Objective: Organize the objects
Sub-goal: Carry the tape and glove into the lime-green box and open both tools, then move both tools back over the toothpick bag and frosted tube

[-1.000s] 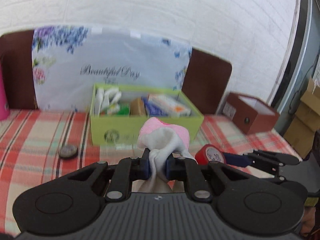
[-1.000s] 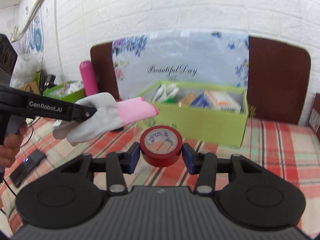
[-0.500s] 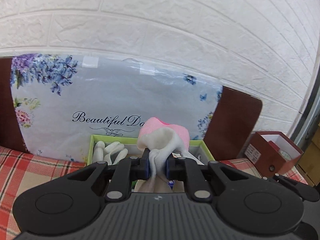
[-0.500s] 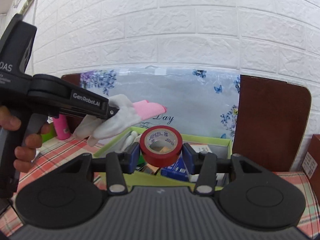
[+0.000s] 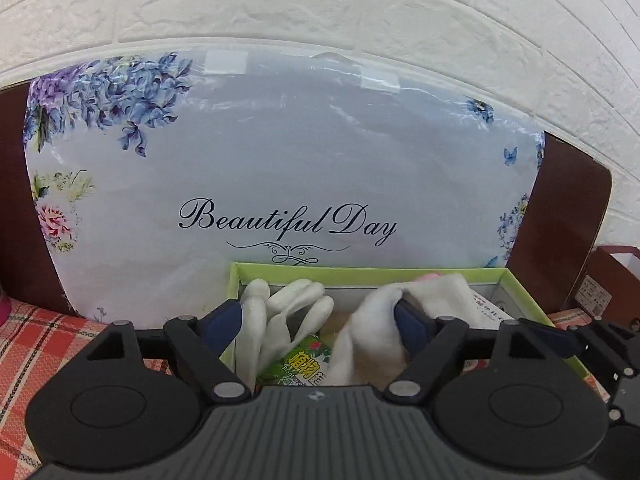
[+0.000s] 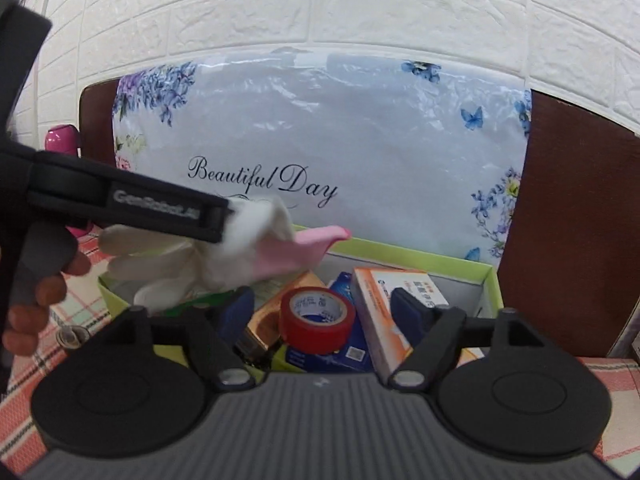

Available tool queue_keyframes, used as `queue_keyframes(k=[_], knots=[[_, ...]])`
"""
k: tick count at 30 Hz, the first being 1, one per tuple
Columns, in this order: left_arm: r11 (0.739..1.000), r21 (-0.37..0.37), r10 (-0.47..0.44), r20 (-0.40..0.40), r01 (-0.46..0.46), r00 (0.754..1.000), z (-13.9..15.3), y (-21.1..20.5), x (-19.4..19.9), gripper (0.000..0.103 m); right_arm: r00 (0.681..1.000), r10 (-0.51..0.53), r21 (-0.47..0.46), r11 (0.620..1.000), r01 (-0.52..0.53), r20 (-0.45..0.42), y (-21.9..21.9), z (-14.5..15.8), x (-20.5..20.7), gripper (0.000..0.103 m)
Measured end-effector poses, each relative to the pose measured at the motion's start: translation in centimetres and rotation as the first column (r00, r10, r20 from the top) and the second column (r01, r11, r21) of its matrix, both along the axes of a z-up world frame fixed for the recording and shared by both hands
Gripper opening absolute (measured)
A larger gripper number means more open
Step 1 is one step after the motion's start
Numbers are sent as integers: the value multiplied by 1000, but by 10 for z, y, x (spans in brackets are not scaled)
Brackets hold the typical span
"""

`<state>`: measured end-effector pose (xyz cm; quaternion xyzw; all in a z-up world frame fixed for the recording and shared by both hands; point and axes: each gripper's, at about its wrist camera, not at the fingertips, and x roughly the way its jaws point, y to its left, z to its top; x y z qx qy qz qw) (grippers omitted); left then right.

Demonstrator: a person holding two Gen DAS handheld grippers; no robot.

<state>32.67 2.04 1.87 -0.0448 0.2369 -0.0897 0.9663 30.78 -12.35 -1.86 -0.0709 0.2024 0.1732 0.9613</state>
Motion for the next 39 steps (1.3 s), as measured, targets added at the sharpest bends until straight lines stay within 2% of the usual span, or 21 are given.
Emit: queue_keyframes(k=[1, 2, 4, 6, 10, 12, 14, 16, 20, 28, 33, 39], knots=[[1000, -16, -1, -7, 1, 1000, -1, 4, -1, 85, 1000, -7, 7, 1000, 7, 4, -2, -1, -2, 93], [1000, -26, 5, -14, -6, 1000, -1, 7, -2, 85, 1000, -14, 13, 1000, 14, 7, -4, -1, -4, 96], [999, -27, 18, -25, -18, 1000, 0, 9, -5, 85, 1000, -18, 18, 1000, 18, 4, -7, 0, -7, 97], [999, -15, 29, -26, -30, 999, 4, 10, -11, 85, 1000, -26, 24, 999, 26, 3, -10, 3, -12, 103], [1000, 6, 21, -30, -21, 999, 18, 3, -29, 85, 999, -39, 53, 998, 39, 3, -19, 15, -27, 103], [1000, -15, 13, -112, -15, 994, 25, 2, -29, 86, 999, -43, 81, 996, 41, 12, -24, 24, -36, 103], [995, -89, -50, -174, 34, 983, 30, 4, -24, 86, 999, -42, 92, 995, 40, 21, -27, 31, -45, 103], [991, -135, -28, -172, 5, 985, 35, 7, -26, 86, 998, -51, 91, 995, 48, 31, -30, 36, -53, 103], [989, -147, -3, -133, -17, 991, 42, 8, -44, 86, 998, -58, 88, 995, 55, 35, -39, 39, -73, 103], [996, -83, 16, -95, -24, 995, 37, -5, -119, 88, 997, -60, 128, 990, 65, -43, -59, 23, -118, 103], [998, -35, 39, -112, -43, 993, 16, -20, -159, 89, 993, -61, 138, 988, 74, -98, -67, 7, -146, 103], [996, 53, 82, -137, -75, 987, -9, -29, -186, 89, 985, -72, 140, 986, 94, -157, -75, -11, -175, 103]])
